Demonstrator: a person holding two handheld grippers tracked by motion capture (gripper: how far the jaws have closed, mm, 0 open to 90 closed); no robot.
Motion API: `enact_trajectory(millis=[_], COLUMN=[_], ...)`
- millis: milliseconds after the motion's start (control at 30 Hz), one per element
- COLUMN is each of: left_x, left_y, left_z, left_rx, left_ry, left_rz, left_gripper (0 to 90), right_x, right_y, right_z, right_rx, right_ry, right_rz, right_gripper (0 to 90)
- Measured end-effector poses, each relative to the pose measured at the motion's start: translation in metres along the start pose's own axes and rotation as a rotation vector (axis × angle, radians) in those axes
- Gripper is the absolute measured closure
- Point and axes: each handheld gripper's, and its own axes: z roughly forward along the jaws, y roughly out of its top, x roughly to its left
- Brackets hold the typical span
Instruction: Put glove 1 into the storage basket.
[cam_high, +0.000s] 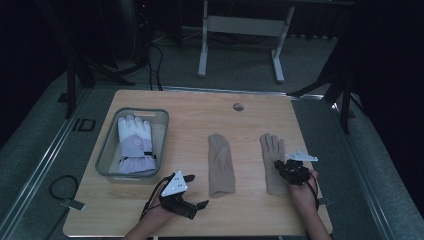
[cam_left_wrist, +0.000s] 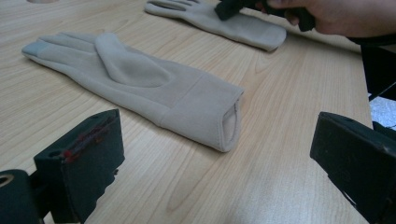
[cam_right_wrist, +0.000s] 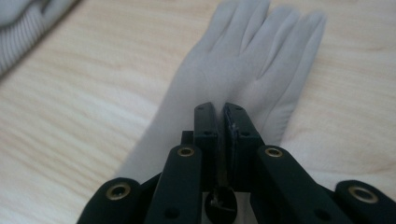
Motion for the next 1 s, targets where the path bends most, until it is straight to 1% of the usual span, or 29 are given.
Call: enact_trajectory(millis=[67,133,167,233,267,300,333,367,467,533,600,667,700,767,800,833,933,1000], left_x=[0.0,0.001,0.001,0.001,0.001,0.001,0.001,0.001,0.001,0.001,0.001,0.001,0.002,0.002,0.002,0.002,0.002,0.001], left_y=[0.0,0.0,0.0,0.0,0.0,0.0,0.0,0.0,0.0,0.001,0.001,0.001,0.001,0.001,0.001,0.001,0.001,0.001], left_z=[0.0,-0.001,-0.001,-0.002,-0.002,-0.002,-0.002,-0.002,-0.003,-0.003,-0.003,-0.004,-0.004,-0.005,-0.005,-0.005,-0.006,-0.006], left_rx=[-0.002,-0.003,-0.004,-0.004,-0.004,-0.003,-0.003,-0.005,-0.007,-0.01,-0.01,-0.01,-0.01,-0.01,-0.011,-0.011,-0.014,-0.011], left_ry=[0.001,0.002,0.003,0.003,0.004,0.005,0.005,0.006,0.007,0.006,0.007,0.008,0.009,0.01,0.012,0.014,0.018,0.025], left_rz=[-0.003,-0.002,-0.003,-0.002,-0.002,-0.002,-0.002,-0.002,-0.002,-0.003,-0.002,-0.002,-0.001,-0.001,0.0,0.0,0.005,0.017], left_gripper=[2.8,2.8,2.8,2.8,2.8,2.8,2.8,2.8,2.8,2.8,2.8,2.8,2.8,2.8,2.8,2.8,2.8,2.8], right_x=[0.005,0.012,0.015,0.023,0.027,0.031,0.035,0.039,0.049,0.057,0.066,0.075,0.082,0.091,0.099,0.104,0.12,0.128], right_y=[0.007,0.015,0.019,0.026,0.03,0.033,0.036,0.039,0.048,0.054,0.06,0.065,0.068,0.072,0.075,0.076,0.08,0.082], right_z=[-0.004,-0.007,-0.009,-0.011,-0.012,-0.012,-0.012,-0.013,-0.013,-0.013,-0.012,-0.011,-0.01,-0.009,-0.007,-0.006,-0.002,0.001], right_rx=[-0.014,-0.024,-0.033,-0.044,-0.047,-0.054,-0.06,-0.066,-0.079,-0.084,-0.092,-0.102,-0.106,-0.11,-0.109,-0.109,-0.108,-0.105], right_ry=[-0.002,-0.012,-0.008,-0.007,0.005,0.011,-0.002,-0.003,0.012,0.032,0.041,0.067,0.072,0.093,0.099,0.1,0.124,0.155], right_rz=[0.033,0.037,0.047,0.047,0.058,0.059,0.055,0.053,0.076,0.083,0.074,0.079,0.069,0.073,0.064,0.056,0.056,0.082], right_gripper=[84.4,84.4,84.4,84.4,84.4,84.4,84.4,84.4,84.4,84.4,84.3,84.4,84.3,84.3,84.3,84.3,84.3,84.2])
